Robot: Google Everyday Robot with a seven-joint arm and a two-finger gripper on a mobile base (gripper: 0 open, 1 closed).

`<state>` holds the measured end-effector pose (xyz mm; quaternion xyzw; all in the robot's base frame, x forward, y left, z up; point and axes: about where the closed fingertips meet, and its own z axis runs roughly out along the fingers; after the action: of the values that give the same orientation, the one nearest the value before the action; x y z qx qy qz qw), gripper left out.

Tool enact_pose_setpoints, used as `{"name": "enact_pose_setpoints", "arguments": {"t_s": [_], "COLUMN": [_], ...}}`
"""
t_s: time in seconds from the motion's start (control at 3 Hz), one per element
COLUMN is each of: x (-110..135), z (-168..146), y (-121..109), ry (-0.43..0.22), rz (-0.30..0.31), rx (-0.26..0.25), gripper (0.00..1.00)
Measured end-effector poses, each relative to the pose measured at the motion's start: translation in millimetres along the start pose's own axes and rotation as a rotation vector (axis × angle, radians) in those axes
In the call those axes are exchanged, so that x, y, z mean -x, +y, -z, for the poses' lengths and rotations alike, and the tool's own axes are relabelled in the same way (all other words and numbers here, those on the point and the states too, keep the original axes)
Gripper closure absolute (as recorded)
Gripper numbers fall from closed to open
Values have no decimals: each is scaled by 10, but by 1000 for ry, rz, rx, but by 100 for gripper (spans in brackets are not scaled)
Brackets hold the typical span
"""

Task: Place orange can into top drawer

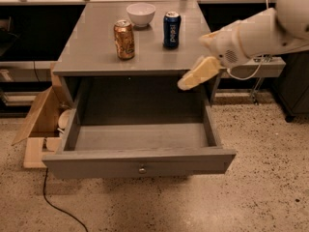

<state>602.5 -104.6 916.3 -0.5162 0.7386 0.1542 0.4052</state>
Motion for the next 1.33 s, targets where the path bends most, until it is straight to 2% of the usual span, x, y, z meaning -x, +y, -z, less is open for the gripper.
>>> {"name": "enact_pose_setpoints", "arguments": {"t_s": [0.33,1.0,1.33], "x": [154,536,692], "z": [-464,-1217,-1497], "y": [-140,-395,-593], "ry": [-88,-184,-229], "rz": [-20,-72,-114], "rx": [20,-5,-34], "gripper": [0,0,0]}}
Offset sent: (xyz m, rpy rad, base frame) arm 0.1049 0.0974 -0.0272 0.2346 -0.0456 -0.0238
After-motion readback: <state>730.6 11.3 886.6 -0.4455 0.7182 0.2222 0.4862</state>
